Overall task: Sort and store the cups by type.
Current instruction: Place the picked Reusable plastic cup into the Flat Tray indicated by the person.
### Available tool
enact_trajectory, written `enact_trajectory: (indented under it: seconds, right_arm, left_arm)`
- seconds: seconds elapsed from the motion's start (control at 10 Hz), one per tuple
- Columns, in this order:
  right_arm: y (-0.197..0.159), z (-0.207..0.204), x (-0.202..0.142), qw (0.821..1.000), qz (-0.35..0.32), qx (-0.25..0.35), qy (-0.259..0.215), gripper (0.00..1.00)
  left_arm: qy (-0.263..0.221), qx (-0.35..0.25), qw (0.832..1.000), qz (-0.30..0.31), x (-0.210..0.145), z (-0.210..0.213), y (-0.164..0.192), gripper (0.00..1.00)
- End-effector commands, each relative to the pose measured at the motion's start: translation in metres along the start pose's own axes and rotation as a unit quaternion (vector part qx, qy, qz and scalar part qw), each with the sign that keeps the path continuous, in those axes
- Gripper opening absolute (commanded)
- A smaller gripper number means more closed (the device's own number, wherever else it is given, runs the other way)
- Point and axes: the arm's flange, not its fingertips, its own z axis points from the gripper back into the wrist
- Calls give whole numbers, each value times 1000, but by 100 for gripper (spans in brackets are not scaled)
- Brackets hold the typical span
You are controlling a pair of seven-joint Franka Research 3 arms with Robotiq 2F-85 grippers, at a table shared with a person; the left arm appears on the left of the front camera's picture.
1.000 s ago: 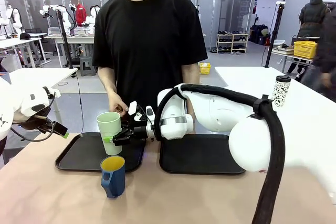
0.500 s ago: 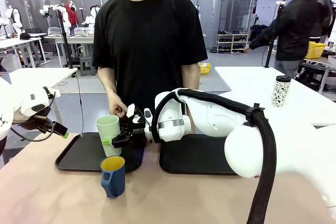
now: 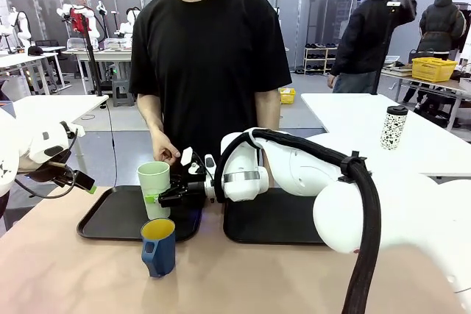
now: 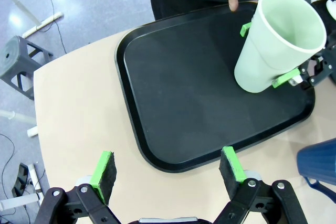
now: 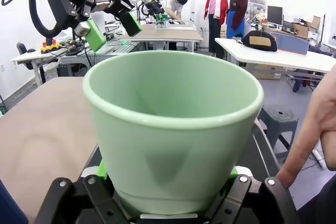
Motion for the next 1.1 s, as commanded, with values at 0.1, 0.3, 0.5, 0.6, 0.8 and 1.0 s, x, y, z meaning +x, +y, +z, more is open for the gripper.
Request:
enact_trajectory:
  seconds: [0.1,0.3,0.5,0.6,0.8,1.0]
  right_arm:
    - [-10,-5,0,1000,-2,1,-23,86]
    - [-10,-4,-3,1000,2,0,-19,86]
    - [-10,-1,-4,1000,0,2,-18,100]
    - [-9,-2,-4,1000,2,4,-13,100]
    - [-7,2,-4,1000,3,7,-12,100]
    - [-7,7,-4,1000,-5,5,-7,100]
  left_arm:
    - [-3,-1,1000,0,0,2,0,100]
    - [-3,-1,1000,0,0,2,0,100]
    - [-3,-1,1000,0,0,2,0,100]
    - [-3,-1,1000,0,0,2,0,100]
    - [-3,-1,1000,0,0,2,0,100]
    - [-3,-1,1000,0,0,2,0,100]
